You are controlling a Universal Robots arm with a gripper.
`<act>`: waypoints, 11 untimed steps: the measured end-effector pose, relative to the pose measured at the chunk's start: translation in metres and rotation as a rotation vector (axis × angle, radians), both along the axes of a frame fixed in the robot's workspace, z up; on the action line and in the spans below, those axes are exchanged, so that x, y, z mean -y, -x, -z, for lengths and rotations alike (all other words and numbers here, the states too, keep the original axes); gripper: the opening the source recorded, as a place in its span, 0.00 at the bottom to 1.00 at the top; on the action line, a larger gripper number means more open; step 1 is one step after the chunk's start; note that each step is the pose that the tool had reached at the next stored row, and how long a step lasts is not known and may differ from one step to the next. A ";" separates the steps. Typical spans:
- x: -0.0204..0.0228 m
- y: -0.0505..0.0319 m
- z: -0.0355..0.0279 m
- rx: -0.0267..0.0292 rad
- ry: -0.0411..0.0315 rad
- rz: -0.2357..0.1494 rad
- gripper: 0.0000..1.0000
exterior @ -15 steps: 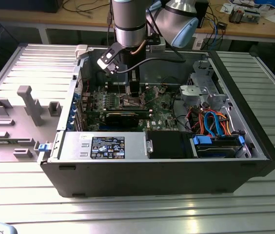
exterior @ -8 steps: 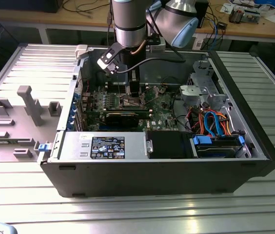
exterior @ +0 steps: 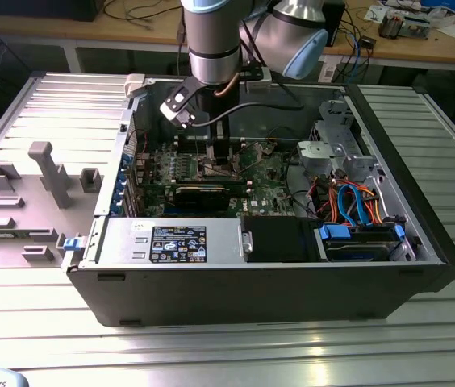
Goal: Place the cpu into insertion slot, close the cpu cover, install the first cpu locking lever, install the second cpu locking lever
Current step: 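Place the cpu into insertion slot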
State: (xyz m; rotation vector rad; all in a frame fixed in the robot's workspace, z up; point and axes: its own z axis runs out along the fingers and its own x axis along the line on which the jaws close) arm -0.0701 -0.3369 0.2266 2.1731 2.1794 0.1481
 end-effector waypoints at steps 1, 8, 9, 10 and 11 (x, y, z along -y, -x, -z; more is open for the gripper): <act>0.0002 0.0007 0.0037 0.0000 0.0000 0.000 0.54; 0.0017 0.0010 0.0133 -0.0047 -0.0148 0.000 0.54; 0.0018 0.0010 0.0142 -0.0049 -0.0148 0.000 0.54; 0.0019 0.0010 0.0149 -0.0050 -0.0149 0.001 0.54; 0.0024 0.0010 0.0168 -0.0049 -0.0153 0.002 0.54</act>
